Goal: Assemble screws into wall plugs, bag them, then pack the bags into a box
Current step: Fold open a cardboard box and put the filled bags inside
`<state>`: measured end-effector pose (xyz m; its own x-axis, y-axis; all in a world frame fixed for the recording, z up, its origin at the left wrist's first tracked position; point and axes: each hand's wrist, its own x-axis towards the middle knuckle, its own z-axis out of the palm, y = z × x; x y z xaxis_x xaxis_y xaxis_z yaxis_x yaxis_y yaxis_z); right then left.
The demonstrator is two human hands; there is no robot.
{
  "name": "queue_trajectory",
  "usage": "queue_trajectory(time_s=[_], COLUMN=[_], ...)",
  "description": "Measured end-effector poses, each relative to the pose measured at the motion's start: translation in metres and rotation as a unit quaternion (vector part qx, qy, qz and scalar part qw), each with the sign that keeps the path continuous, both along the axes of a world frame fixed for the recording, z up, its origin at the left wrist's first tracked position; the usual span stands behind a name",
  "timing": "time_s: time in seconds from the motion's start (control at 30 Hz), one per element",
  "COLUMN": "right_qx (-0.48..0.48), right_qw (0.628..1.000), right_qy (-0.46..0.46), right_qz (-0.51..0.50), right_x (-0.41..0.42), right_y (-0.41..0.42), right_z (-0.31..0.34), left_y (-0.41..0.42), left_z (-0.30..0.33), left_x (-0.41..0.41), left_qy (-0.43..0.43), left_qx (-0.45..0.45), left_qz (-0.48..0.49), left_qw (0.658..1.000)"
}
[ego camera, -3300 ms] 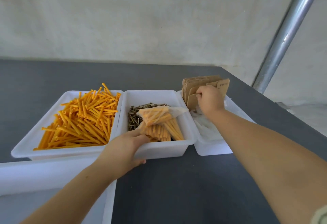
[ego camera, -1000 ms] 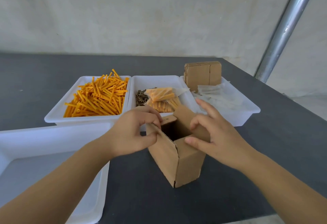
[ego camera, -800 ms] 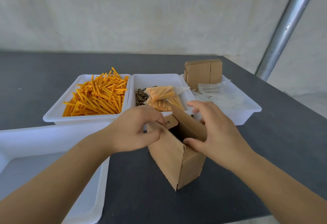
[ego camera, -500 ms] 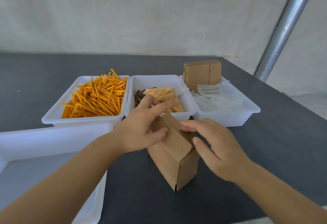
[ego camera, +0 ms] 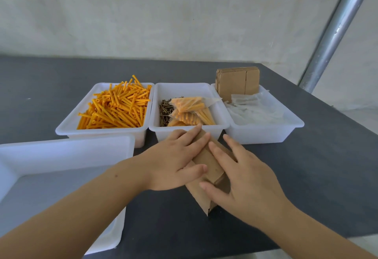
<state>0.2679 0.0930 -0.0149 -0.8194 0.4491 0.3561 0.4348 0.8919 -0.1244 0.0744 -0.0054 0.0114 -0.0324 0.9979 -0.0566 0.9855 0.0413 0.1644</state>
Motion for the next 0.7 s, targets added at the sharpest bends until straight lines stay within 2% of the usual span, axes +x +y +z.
queue_trajectory(time_s=[0.07,0.13,0.2,0.23,0.3,0.33,0.37,0.43,0.53,0.6,0.7], right_qx=[-0.046,-0.171,-0.344,-0.442,-0.642,-0.708,-0.751,-0.801,-0.831,-0.838,-0.822], right_qw=[0.999,0.982,0.93,0.885,0.753,0.693,0.648,0.586,0.534,0.518,0.534], right_qy=[0.029,0.08,0.132,0.141,0.12,0.098,0.074,0.009,-0.086,-0.132,-0.154], right_qz=[0.006,0.011,-0.018,-0.041,-0.077,-0.09,-0.102,-0.126,-0.127,-0.112,-0.124], right_x=[-0.004,-0.007,-0.013,-0.016,-0.024,-0.028,-0.031,-0.036,-0.045,-0.048,-0.058], right_y=[0.002,0.016,0.033,0.042,0.057,0.063,0.069,0.079,0.085,0.091,0.102], right_z=[0.003,0.012,0.02,0.023,0.022,0.019,0.015,0.006,0.002,-0.004,-0.018], left_y=[0.0,-0.002,-0.004,-0.005,-0.007,-0.007,-0.007,-0.009,-0.012,-0.013,-0.013], left_z=[0.003,0.009,0.014,0.016,0.018,0.019,0.019,0.02,0.02,0.018,0.009], left_x=[0.0,-0.003,-0.008,-0.011,-0.013,-0.013,-0.013,-0.011,-0.011,-0.013,-0.02], left_qy=[-0.014,-0.099,-0.159,-0.159,-0.146,-0.149,-0.164,-0.211,-0.207,-0.172,-0.1], left_qx=[0.018,0.064,0.11,0.116,0.094,0.081,0.073,0.093,0.193,0.231,0.203], left_qz=[0.017,0.041,0.055,0.056,0.042,0.029,0.015,-0.003,-0.017,-0.027,-0.047], left_qw=[1.0,0.992,0.98,0.979,0.984,0.985,0.984,0.973,0.959,0.957,0.973])
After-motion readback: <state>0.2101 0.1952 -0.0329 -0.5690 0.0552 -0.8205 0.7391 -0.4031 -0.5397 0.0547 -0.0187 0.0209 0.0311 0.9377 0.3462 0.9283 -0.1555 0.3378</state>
